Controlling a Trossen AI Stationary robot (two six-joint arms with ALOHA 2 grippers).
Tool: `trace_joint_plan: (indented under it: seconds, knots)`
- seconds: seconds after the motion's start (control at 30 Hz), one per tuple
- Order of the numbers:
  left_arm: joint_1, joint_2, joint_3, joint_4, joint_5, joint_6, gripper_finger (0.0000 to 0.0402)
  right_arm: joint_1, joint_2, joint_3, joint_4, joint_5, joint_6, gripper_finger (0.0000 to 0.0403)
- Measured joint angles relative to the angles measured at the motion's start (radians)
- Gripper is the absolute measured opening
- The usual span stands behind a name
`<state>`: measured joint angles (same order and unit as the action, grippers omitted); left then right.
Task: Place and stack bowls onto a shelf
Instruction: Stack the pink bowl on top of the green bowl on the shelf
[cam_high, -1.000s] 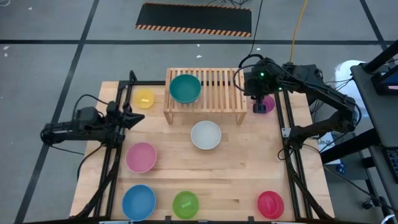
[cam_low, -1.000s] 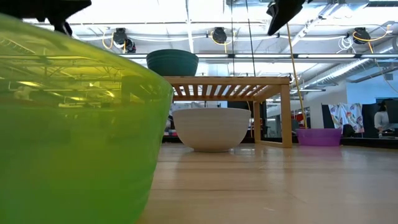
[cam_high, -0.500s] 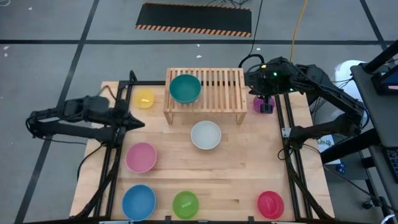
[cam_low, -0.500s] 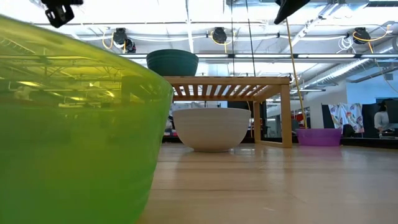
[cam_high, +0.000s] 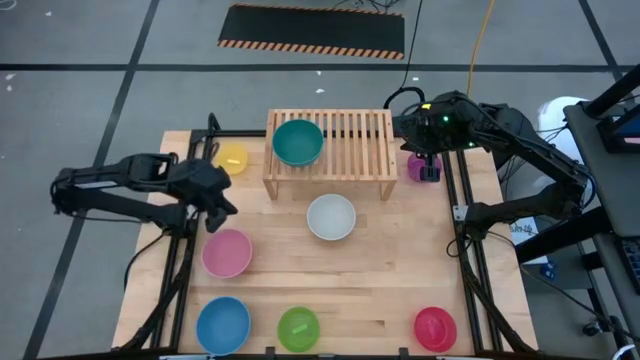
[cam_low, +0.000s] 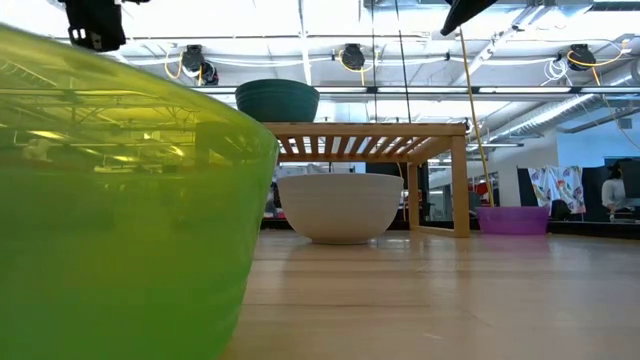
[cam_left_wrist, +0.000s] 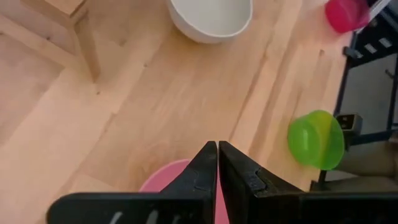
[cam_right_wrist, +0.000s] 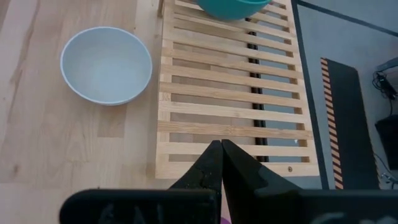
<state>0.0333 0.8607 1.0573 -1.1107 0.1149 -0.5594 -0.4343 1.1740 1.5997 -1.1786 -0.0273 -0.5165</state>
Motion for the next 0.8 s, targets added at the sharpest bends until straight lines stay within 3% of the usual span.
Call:
trace_joint_plan:
  seconds: [0.17,0.37,0.8]
  knots:
    - [0.0,0.037,0.0,-0.005,-0.005,-0.046,0.0021,0.0,0.0,0.0,0.0,0.0,0.0,0.0]
    - [0.0,0.093,0.0,-0.142,0.019,-0.067,0.0021,0.0,0.0,0.0,0.015,0.0,0.0,0.0]
    - [0.0,0.175,-0.001,-0.173,0.025,0.094,0.0018,0.0,0.0,0.0,0.109,0.0,0.008,0.0]
